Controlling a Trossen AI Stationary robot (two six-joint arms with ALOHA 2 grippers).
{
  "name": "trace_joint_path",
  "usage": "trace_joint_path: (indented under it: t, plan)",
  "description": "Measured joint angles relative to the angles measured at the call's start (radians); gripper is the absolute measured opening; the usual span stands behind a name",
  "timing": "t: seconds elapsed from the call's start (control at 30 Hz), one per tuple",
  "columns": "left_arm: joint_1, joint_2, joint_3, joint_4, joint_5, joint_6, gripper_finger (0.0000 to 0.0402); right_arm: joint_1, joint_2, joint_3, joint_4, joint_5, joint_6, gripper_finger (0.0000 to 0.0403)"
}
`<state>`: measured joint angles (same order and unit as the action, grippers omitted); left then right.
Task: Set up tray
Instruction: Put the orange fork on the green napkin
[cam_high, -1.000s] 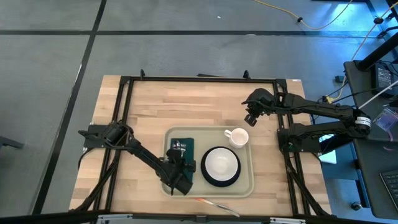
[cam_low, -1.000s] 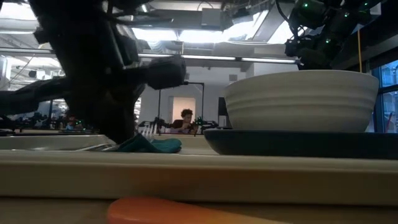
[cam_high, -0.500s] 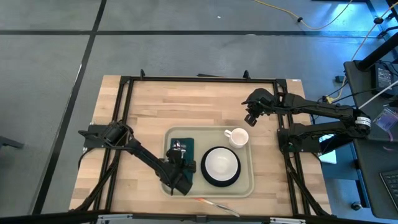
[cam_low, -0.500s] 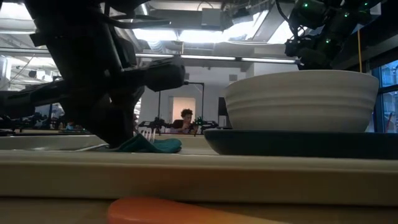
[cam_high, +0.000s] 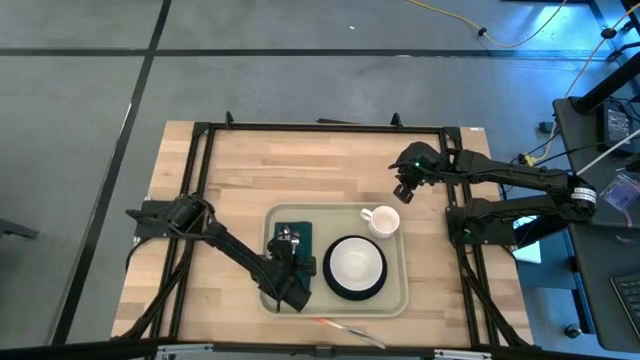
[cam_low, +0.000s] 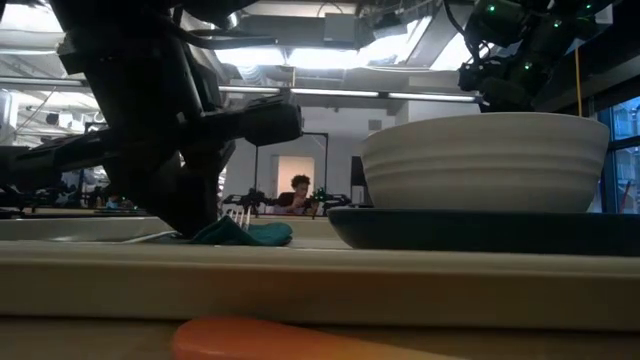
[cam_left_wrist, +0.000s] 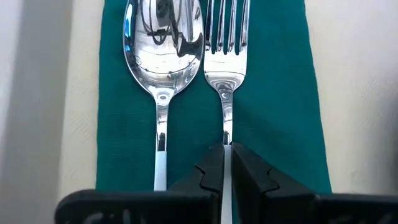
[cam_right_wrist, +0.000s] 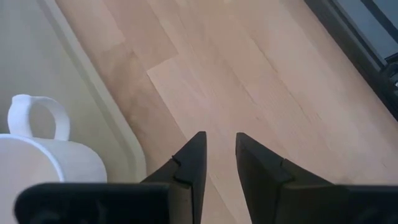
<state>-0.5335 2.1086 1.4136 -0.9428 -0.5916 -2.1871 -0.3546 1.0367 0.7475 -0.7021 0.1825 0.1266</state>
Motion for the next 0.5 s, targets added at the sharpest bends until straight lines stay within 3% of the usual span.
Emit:
trace_joint_path:
  t: [0.5]
  plan:
    - [0.000,0.000,0.000,0.003,0.008,-0.003,0.0043,0.000,0.000,0.000,-0.011,0.000,0.000,0.0090]
